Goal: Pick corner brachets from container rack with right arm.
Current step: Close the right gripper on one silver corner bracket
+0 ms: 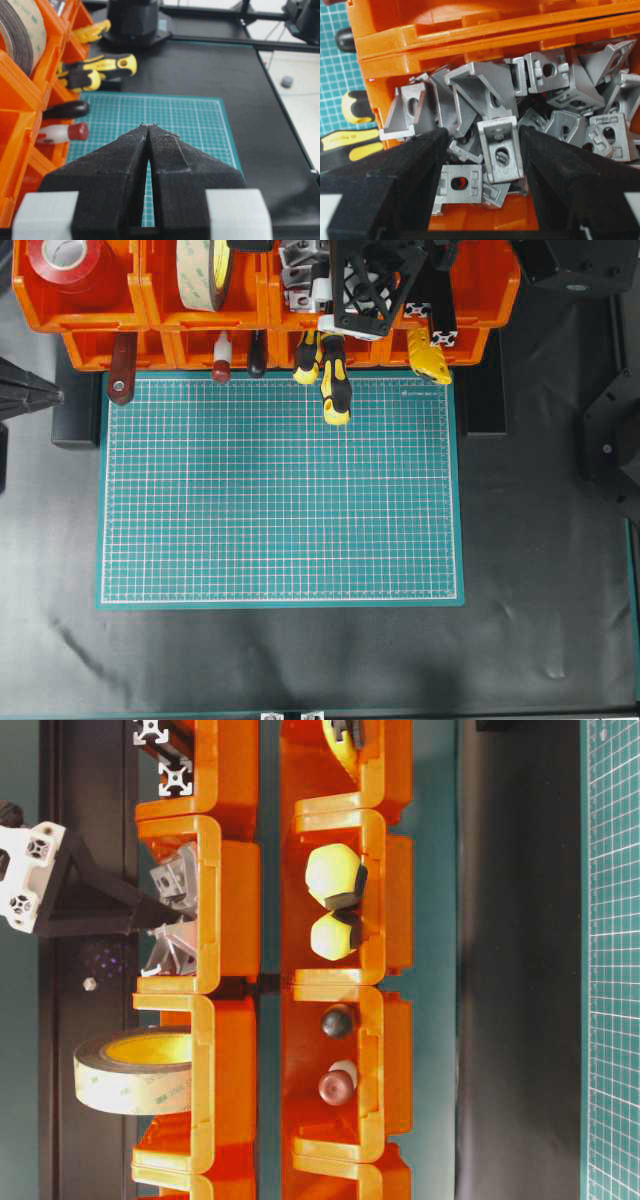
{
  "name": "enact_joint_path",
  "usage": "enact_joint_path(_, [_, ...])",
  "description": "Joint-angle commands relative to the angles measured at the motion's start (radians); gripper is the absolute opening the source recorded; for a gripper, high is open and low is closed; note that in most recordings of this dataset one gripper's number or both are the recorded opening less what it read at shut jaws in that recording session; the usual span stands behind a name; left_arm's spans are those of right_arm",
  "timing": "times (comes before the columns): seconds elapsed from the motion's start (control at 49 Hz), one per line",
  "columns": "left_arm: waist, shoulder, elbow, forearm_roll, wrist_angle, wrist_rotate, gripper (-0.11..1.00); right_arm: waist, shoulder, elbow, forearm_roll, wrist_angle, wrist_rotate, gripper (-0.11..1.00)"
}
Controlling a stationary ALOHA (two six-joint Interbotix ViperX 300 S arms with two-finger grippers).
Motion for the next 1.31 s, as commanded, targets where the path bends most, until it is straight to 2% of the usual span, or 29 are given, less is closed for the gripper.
enact_joint_path(0.0, [-0.002,0.003,-0.025,0.003,-0.005,-0.003,0.01,-0.006,-0.014,-0.037,-0.008,0.011,0.002,0.49])
enact_joint_path(0.122, [0.0,0.003,-0.025,0.003,-0.005,-0.003,0.01,-0.002,-0.014,-0.054,-0.008,0.012,-0.002,0.47])
enact_joint_path(0.224, [0.0,0.003,-0.025,0.003,-0.005,-0.003,0.01,0.003,-0.014,-0.06,-0.008,0.014,-0.002,0.29])
enact_joint_path(0.958, [0.0,0.0,-0.026,0.003,-0.005,-0.003,0.01,0.034,-0.018,-0.086,-0.009,0.083,-0.009,0.29])
enact_joint_path(1.285, [0.0,-0.012,-0.029,0.003,-0.005,-0.003,0.01,0.06,-0.02,-0.166,-0.026,0.118,-0.006,0.28])
